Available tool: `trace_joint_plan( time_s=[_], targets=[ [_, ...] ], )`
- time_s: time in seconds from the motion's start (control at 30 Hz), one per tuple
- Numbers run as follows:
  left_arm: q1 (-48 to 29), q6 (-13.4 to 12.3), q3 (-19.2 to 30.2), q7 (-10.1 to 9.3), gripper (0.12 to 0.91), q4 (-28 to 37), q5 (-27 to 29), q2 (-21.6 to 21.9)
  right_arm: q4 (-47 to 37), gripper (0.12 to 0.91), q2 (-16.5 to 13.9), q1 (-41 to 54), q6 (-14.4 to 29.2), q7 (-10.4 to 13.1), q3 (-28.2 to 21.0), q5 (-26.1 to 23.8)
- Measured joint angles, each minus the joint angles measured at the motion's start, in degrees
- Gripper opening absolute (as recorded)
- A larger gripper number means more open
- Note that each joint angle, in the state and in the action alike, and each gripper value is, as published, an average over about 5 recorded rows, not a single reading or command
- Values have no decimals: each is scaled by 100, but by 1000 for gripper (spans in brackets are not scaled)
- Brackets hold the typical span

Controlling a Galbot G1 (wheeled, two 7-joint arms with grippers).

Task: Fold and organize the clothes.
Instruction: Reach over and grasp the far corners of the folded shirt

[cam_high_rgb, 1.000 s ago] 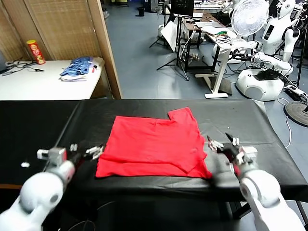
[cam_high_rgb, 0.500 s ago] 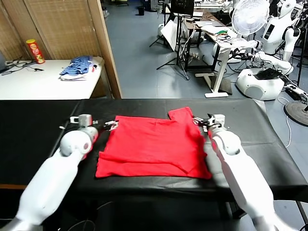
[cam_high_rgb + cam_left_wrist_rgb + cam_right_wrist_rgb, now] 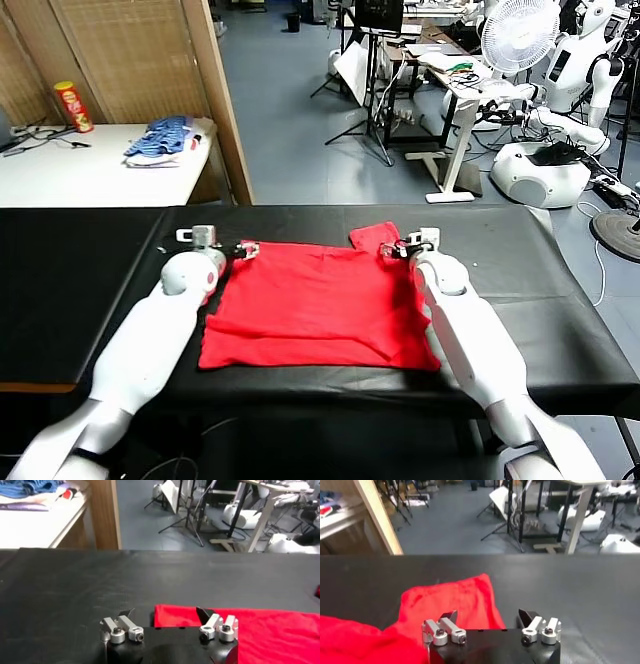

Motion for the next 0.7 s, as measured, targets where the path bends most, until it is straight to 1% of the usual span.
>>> trace_joint_plan(
  time_s=[0.07, 0.1, 0.2, 0.23, 0.27, 0.3, 0.33, 0.37, 0.4, 0.43, 0.47, 0.57, 0.7],
  targets=[
    [-27, -7, 5, 62, 713, 92, 48, -22, -43, 651, 1, 4, 8, -28, 2, -4],
    [-40, -11, 7, 88, 669, 134, 73, -31, -57, 604, 2, 5, 14, -40, 0, -7],
    [-68, -30, 4, 135, 509, 241, 137, -55, -73, 456, 4, -2, 52, -74, -8, -18],
    [-73, -38, 1, 139, 442, 267, 150, -61, -70, 406, 5, -9, 77, -90, -9, -24],
    [-76, -46, -3, 143, 392, 285, 159, -66, -62, 339, 6, -20, 109, -111, -7, -29],
    [-77, -53, -8, 150, 342, 297, 164, -69, -47, 289, 7, -36, 151, -134, -3, -34],
    [-76, -58, -14, 158, 275, 300, 165, -71, -29, 242, 5, -54, 197, -159, 5, -36],
    [-74, -62, -22, 166, 225, 299, 163, -73, -5, 192, 0, -75, 249, -188, 16, -32],
    [-69, -65, -33, 173, 188, 290, 155, -74, 29, 158, -9, -101, 304, -216, 30, -24],
    [-61, -67, -46, 175, 153, 273, 144, -75, 69, 141, -22, -128, 359, -240, 43, -14],
    [-50, -67, -62, 169, 134, 248, 134, -76, 118, 125, -37, -156, 410, -263, 54, 0],
    [3, -54, -114, 109, 128, 117, 112, -51, 351, 122, -105, -268, 532, -320, 86, 62],
    [131, -14, -192, -9, 126, -230, 56, 58, 879, 122, -278, -518, 568, -350, 153, 258]
  ],
)
